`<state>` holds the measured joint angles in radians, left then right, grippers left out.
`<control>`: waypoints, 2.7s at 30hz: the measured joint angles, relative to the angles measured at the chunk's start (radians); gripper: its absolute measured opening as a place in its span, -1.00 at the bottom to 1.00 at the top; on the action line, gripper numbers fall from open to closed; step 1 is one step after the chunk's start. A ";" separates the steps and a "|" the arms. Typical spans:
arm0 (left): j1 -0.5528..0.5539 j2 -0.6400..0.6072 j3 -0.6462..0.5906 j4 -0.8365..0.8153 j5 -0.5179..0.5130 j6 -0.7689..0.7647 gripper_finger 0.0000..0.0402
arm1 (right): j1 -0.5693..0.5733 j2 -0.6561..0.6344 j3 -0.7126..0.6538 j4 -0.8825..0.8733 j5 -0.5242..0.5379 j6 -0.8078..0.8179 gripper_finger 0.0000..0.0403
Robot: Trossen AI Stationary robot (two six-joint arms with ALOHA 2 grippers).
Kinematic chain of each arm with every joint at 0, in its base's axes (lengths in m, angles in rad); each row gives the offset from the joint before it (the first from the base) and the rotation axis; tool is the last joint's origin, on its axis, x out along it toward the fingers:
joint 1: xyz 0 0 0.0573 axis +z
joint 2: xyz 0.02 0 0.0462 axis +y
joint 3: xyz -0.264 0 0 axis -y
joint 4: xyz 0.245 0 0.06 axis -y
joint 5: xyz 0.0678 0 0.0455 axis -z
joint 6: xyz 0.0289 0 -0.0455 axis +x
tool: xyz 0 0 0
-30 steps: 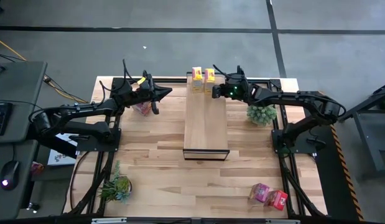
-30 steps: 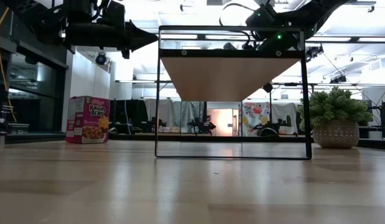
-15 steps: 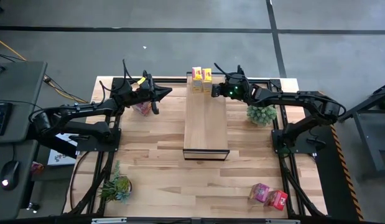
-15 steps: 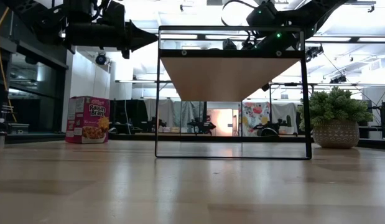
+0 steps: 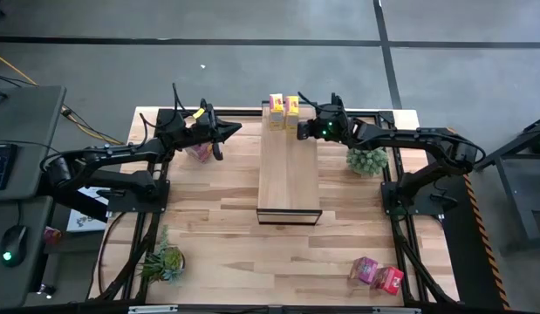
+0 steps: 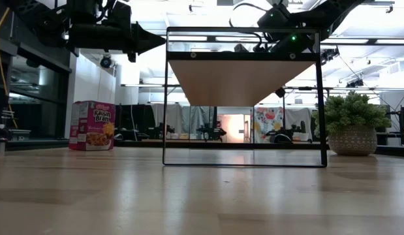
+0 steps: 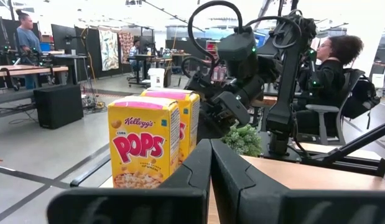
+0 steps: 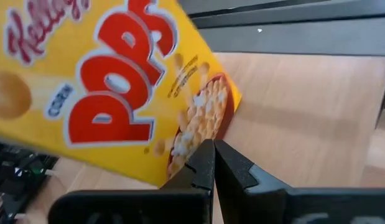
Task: Stack cereal on shelf
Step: Put the yellow cereal box on the shelf
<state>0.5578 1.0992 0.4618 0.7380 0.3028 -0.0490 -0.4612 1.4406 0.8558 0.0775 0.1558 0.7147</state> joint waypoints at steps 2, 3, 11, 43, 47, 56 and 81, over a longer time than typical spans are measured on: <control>0.000 0.000 0.000 0.000 0.000 0.000 -1.00 | 0.005 0.000 0.000 -0.003 0.000 0.000 -1.00; 0.000 0.000 0.000 0.000 0.000 0.000 -1.00 | 0.007 0.000 0.000 -0.003 -0.001 0.000 -1.00; 0.000 -0.003 0.000 -0.044 0.064 0.012 -1.00 | 0.005 -0.043 0.000 -0.056 -0.001 -0.071 -1.00; 0.005 -0.127 0.000 -0.164 0.068 0.099 -1.00 | -0.052 -0.106 -0.001 0.073 -0.056 -0.509 -1.00; 0.005 -0.127 0.000 -0.164 0.068 0.113 -1.00 | -0.066 -0.052 -0.001 0.136 -0.071 -0.505 -1.00; 0.005 -0.127 0.000 -0.164 0.068 0.106 -1.00 | -0.086 -0.022 -0.001 0.205 -0.061 -0.505 -1.00; 0.004 -0.127 0.000 -0.216 0.074 0.078 -1.00 | -0.053 -0.171 -0.003 -0.193 -0.276 -0.629 -1.00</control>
<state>0.5621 0.9723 0.4614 0.5221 0.3764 0.0288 -0.5142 1.2696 0.8529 -0.1157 -0.1197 0.0853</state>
